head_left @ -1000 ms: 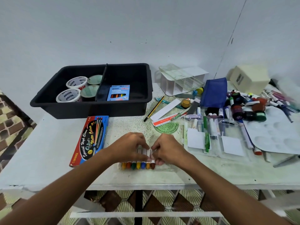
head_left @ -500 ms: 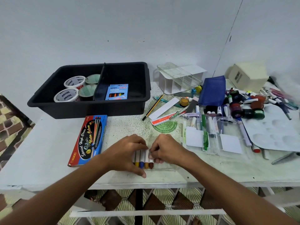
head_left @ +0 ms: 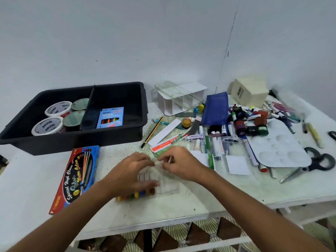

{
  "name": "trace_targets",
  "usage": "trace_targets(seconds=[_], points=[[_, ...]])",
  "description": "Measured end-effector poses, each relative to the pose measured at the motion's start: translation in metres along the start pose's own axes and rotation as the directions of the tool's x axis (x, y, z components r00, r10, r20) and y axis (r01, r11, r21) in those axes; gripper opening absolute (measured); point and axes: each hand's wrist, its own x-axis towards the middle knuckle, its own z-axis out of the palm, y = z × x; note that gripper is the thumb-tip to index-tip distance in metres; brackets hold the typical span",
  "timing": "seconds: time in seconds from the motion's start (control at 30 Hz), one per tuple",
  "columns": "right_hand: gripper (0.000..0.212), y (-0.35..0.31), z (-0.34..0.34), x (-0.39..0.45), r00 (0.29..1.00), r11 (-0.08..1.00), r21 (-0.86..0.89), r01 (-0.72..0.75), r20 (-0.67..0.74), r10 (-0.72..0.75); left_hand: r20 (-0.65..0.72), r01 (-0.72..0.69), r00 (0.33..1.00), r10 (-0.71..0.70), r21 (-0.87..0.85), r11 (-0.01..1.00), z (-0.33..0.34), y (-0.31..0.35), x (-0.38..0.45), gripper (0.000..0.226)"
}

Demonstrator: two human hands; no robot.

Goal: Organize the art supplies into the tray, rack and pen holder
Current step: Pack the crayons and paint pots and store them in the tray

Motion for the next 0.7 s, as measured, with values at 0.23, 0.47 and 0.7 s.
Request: trace_targets(seconds=[0.23,0.47,0.7], points=[[0.014,0.049,-0.086,-0.014,0.961,0.998,0.058,-0.031,-0.273,0.045,-0.116,-0.18,0.978,0.172,-0.061,0.982,0.013,0.042,0.084,0.04],[0.012,0.128,-0.181,-0.029,0.841,0.985,0.062,-0.161,-0.513,0.17,-0.203,-0.239,0.955,0.217,-0.09,0.967,0.03,0.105,0.195,0.021],[0.018,0.199,-0.238,-0.016,0.803,0.824,-0.261,-0.502,-0.495,0.332,-0.198,0.069,0.979,-0.051,0.087,0.994,0.037,0.136,0.307,0.028]])
